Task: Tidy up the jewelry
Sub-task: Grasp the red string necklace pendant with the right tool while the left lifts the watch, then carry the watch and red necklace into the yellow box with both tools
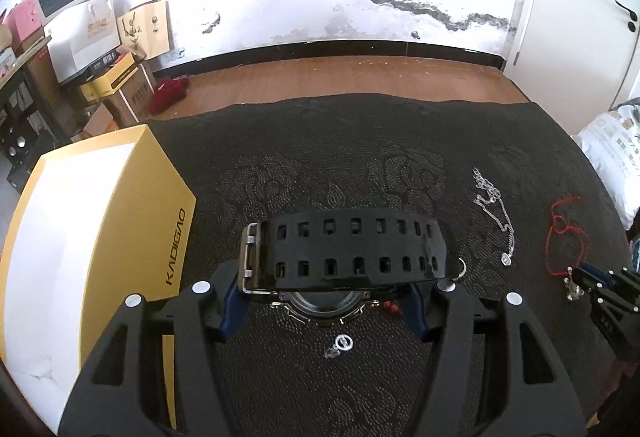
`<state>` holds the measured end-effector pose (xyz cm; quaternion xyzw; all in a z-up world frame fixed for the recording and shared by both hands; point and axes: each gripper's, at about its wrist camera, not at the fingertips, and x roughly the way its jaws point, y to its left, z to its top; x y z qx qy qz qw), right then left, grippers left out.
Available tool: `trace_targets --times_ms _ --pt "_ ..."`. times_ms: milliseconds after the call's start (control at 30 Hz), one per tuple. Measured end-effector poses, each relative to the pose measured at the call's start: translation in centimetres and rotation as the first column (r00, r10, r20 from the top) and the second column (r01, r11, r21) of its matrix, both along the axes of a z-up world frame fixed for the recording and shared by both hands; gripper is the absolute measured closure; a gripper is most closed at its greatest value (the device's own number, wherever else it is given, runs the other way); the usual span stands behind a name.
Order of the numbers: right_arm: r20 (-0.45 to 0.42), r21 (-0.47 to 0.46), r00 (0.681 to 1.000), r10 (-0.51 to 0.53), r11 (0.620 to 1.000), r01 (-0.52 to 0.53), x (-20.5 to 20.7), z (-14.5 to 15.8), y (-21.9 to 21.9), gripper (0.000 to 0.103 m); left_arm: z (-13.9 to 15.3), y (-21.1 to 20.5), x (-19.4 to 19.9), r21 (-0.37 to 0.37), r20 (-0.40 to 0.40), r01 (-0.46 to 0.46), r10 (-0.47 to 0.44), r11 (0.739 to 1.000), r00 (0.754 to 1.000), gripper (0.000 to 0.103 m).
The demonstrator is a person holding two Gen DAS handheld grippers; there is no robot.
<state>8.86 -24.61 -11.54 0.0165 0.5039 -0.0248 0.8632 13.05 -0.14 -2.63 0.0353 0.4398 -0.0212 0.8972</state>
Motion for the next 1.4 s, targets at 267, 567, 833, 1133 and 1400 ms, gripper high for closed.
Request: trace_targets --times_ms 267,567,833,1133,1400 --pt "0.059 0.050 0.998 0.023 0.998 -0.026 -1.5 3.4 0.4 0.094 0.4 -0.9 -1.7 0.012 0.009 0.032 -0.032 0.999 0.999 0.042" --pt "0.143 0.046 0.989 0.028 0.998 -0.035 -2.3 8.3 0.5 0.094 1.7 -0.1 -2.2 -0.018 0.005 0.043 -0.043 0.999 0.999 0.042" --pt "0.201 0.017 0.977 0.068 0.997 -0.073 -3.4 14.9 2.7 0.094 6.9 1.9 -4.3 -0.045 0.022 0.031 -0.030 0.999 0.999 0.042" --pt "0.257 -0.003 0.943 0.209 0.977 -0.215 -4.6 24.0 10.5 0.094 13.3 7.0 -8.6 -0.049 0.037 -0.012 0.014 0.999 0.999 0.042" --pt "0.274 -0.012 0.888 0.369 0.925 -0.380 -4.7 29.1 22.3 0.094 17.0 13.9 -12.4 0.001 0.068 -0.101 0.101 0.995 0.993 0.042"
